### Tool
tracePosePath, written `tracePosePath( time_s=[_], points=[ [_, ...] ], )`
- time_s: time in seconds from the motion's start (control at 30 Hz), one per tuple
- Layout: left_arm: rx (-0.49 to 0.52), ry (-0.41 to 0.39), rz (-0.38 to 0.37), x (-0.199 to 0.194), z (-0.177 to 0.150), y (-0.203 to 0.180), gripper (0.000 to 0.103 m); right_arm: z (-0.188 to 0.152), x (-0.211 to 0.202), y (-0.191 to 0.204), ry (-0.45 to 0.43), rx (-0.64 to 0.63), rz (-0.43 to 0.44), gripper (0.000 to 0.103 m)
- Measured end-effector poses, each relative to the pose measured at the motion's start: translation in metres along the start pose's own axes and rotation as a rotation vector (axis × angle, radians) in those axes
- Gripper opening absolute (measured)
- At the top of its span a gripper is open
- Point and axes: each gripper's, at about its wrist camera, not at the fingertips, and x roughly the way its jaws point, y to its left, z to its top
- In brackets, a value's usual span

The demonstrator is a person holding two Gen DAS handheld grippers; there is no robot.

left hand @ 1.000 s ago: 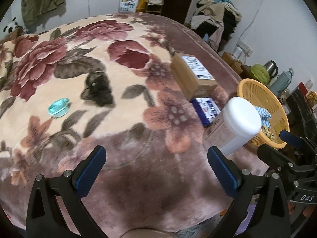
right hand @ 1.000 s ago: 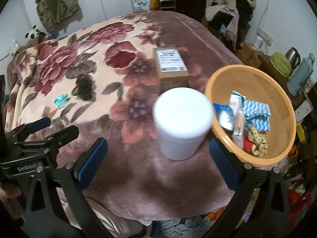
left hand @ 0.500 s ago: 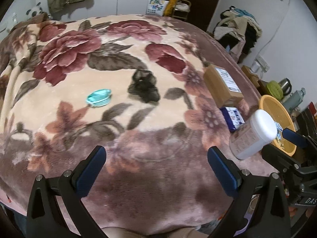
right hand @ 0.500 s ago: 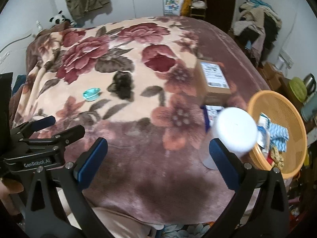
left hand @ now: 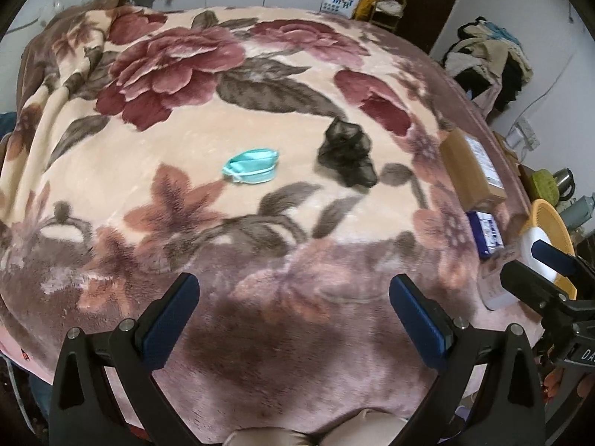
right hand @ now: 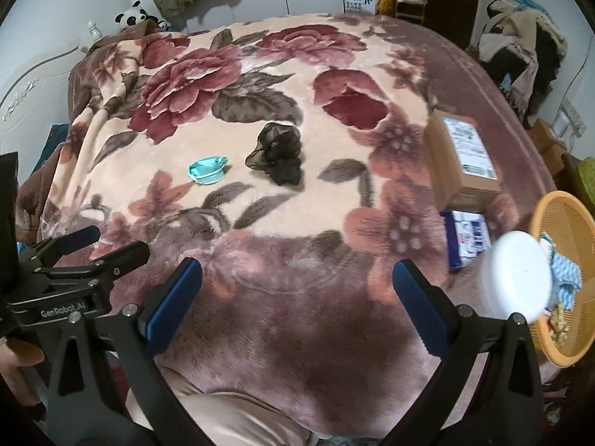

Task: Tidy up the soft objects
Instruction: 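Move both open tools back toward the items on the bed, then grasp the teal face mask with the left tool while the right tool grasps the black scrunchie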

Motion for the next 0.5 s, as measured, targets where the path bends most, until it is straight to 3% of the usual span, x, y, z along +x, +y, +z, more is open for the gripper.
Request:
tracePosePath(
  time_s=[0.5],
  points=[
    [-0.067, 0.095, 0.034, 0.089, 0.02, 0.061, 0.102, 0.016, 0.091, -0.006, 0.141, 0.049, 0.043, 0.103]
  ],
)
